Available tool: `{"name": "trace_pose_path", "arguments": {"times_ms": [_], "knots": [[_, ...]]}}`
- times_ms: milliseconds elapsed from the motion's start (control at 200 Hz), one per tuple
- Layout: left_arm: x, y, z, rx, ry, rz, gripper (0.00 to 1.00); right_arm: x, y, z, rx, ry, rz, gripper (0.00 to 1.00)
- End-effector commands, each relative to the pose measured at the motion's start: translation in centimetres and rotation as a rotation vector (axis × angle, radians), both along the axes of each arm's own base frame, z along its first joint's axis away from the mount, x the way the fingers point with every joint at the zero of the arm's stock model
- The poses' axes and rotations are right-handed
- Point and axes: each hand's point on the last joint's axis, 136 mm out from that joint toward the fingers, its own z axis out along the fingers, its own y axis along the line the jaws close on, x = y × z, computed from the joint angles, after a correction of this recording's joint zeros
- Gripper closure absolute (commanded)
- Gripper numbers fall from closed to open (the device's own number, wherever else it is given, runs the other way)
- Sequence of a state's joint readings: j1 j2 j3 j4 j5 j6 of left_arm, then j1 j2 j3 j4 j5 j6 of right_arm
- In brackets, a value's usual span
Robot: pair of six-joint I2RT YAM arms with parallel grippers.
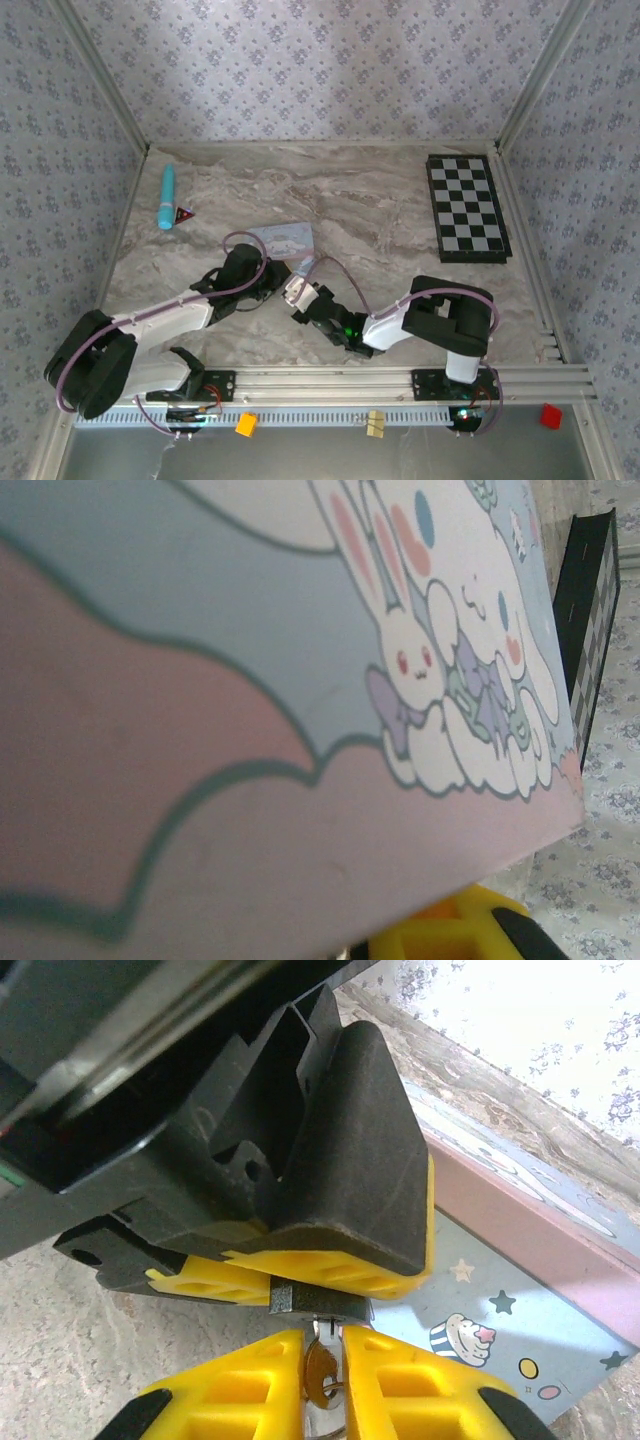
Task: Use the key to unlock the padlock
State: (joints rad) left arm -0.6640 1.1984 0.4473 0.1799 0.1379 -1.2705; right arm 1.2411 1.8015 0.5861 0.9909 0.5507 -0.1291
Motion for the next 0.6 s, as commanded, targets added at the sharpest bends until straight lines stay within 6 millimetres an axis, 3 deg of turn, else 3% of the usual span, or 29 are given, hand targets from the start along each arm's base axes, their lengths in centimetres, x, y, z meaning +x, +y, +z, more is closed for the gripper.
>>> {"name": "trace_pose_path", "arguments": {"times_ms": [0, 260, 595], "knots": [[-0.2, -0.8, 1.5, -0.051, -0.03, -0.022, 1.0, 1.6, -1.8, -1.4, -0.036, 0.021, -0.103, 0.84], [-0.2, -0.8, 1.8, -0.054, -0.042, -0.026, 1.0, 2.3, -2.8, -1.7, 0.023, 0.089, -0.132, 0.91], [-0.1, -0.9, 2.0, -0.058, -0.051, -0.028, 1.0, 2.5, -2.7, -2.6, 0.277, 0.417, -0.063, 1.0]]}}
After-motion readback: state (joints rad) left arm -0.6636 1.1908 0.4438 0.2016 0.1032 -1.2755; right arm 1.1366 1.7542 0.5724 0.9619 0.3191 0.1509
